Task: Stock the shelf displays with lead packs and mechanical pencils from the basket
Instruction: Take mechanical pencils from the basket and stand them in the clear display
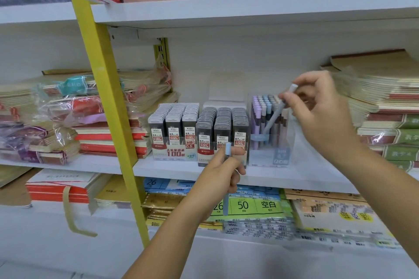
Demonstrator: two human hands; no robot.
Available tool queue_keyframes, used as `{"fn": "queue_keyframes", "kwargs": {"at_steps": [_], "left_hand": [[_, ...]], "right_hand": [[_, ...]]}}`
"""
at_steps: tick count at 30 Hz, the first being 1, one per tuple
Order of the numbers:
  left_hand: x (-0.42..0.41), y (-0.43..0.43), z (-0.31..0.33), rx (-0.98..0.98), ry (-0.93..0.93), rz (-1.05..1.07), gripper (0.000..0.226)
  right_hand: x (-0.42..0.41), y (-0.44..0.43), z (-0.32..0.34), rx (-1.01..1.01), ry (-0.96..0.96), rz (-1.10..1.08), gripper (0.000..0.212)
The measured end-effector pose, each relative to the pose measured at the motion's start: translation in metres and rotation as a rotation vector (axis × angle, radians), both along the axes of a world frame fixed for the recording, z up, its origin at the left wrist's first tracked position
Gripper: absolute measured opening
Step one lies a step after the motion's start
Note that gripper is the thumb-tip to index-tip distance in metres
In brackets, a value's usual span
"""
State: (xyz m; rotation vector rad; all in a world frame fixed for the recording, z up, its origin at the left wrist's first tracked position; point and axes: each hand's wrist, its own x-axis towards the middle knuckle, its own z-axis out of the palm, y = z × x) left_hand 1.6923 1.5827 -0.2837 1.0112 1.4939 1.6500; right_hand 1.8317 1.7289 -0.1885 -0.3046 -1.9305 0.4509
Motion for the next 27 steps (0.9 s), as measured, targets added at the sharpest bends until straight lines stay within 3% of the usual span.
{"fn": "queue_keyframes", "kwargs": {"at_steps": [7,17,27], "left_hand": [[-0.005,-0.003,-0.005,-0.018,0.068,0.011,0.025],[-0.006,-0.006,-0.005,-0.027,0.09,-0.001,0.023],[-0.005,-0.006,-0.005,-0.004,0.08,-0.017,0.023]], "right_hand": [[-0.012,0.006,-0.02,0.105,-0.231,-0.042,0.021],[-0.025,0.013,-0.016,-0.091,-0.21,-0.001,0.018],[-0.027,0.02,-0.013,-0.103,-0.337,-0.043,0.017]]}}
